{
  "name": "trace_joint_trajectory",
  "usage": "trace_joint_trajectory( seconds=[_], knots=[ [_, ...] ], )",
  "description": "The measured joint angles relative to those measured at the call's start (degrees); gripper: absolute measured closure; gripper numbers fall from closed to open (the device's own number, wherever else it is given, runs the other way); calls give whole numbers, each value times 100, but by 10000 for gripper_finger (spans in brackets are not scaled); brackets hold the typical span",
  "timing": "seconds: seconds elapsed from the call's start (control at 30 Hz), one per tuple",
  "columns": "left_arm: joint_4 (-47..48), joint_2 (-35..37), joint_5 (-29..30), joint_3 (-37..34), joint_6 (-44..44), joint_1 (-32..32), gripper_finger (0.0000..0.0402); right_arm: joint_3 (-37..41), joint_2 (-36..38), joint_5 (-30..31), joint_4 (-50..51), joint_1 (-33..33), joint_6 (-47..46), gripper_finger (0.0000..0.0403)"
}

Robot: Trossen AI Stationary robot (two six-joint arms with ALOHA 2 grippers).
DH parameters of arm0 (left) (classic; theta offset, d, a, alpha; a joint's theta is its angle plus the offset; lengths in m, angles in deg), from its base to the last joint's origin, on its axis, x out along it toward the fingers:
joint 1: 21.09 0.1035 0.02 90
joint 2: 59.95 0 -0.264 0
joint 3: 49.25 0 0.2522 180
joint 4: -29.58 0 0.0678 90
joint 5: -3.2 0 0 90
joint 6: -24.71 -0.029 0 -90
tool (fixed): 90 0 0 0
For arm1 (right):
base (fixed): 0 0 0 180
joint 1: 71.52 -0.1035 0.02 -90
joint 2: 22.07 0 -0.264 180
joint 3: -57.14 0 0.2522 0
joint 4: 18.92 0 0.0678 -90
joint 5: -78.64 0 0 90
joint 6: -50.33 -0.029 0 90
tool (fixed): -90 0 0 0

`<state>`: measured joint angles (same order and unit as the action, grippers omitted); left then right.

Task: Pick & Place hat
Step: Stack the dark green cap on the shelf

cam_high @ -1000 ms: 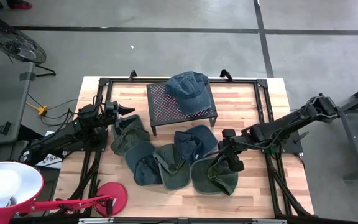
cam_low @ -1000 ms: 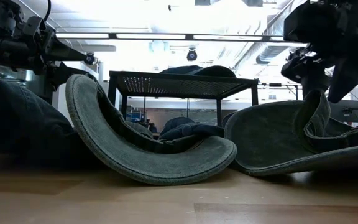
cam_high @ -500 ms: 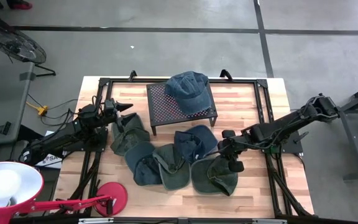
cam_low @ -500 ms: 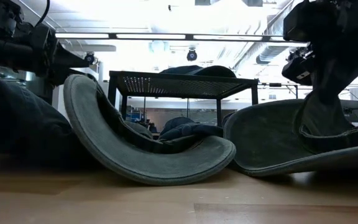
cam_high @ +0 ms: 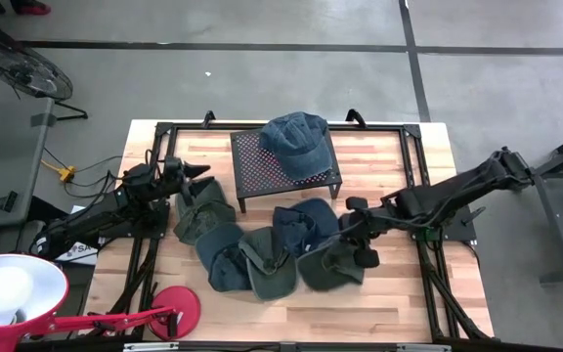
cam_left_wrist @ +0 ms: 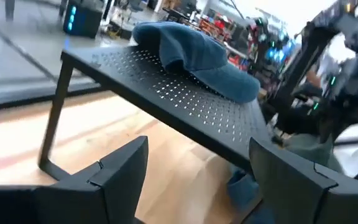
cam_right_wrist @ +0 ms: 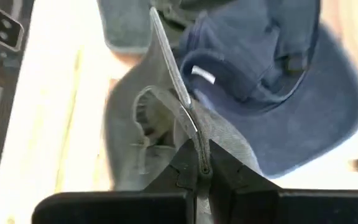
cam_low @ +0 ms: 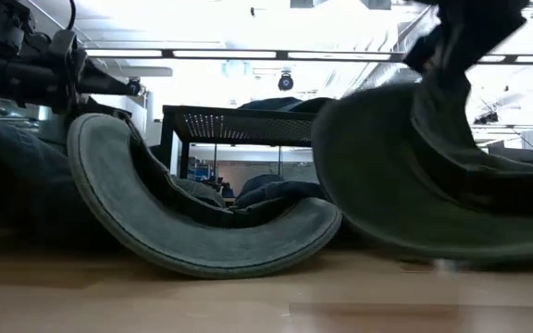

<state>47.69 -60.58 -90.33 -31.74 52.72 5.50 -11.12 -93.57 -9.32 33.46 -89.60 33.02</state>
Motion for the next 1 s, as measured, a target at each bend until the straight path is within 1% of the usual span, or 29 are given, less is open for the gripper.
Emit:
trace_joint_trajectory(
  seconds=[0.17, 0.3, 0.43, 0.6, 0.73, 0.9, 1.0],
  knots=[
    [3, -1, -130, 0, 1222, 0, 126, -742, 0, 274, 544, -3, 284, 399],
    [1, -1, -174, 0, 2113, 0, 126, -1291, 0, 402, 640, -3, 645, 400],
    [-2, -1, -396, 0, 3120, 0, 126, -1763, 0, 407, 626, -3, 1021, 401],
    [-83, -2, -983, 0, 3584, 0, 126, -2208, 0, 505, 588, 8, 1509, 401],
    [-207, 0, -1429, 0, 3944, 0, 126, -2362, 0, 717, 217, 13, 2109, 402],
    [-41, -2, -1425, 9, 4321, 0, 126, -2378, 0, 645, -611, 196, 2898, 402],
    [-34, -2, -1438, 11, 4317, 2, 126, -2376, 0, 416, -1161, 344, 3381, 402]
  ],
)
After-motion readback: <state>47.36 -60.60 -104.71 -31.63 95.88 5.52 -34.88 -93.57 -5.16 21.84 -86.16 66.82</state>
